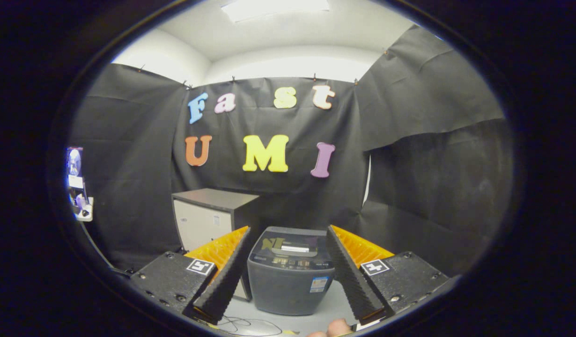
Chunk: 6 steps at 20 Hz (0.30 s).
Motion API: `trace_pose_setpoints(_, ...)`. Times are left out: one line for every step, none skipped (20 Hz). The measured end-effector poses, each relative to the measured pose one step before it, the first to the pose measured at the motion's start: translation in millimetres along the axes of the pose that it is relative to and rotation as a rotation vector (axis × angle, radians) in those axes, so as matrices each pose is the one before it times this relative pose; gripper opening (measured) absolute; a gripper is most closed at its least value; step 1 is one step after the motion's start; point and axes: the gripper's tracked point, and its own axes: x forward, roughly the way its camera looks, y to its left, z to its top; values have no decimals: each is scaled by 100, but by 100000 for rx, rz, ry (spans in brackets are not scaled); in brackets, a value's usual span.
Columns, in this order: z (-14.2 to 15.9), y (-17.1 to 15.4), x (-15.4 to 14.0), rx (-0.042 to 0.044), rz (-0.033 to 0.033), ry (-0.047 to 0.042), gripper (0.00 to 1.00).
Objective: Put the clothes into the washing machine and then close the washing machine lid.
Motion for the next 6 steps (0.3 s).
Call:
trace_pose_setpoints(2, 173, -449, -33, 206, -2335, 99)
trace_pose_setpoints(-178, -6, -385, -48, 6, -440, 98)
trace_pose_setpoints(-500, -133, -386, 733, 100, 496, 98)
trace_pose_setpoints(-269, 368, -415, 2029, 988, 548, 98)
trace_pose_setpoints(-25, 359, -228, 2552, 875, 129, 98)
trace_pose_setpoints(-35, 175, -246, 2516, 2, -440, 98)
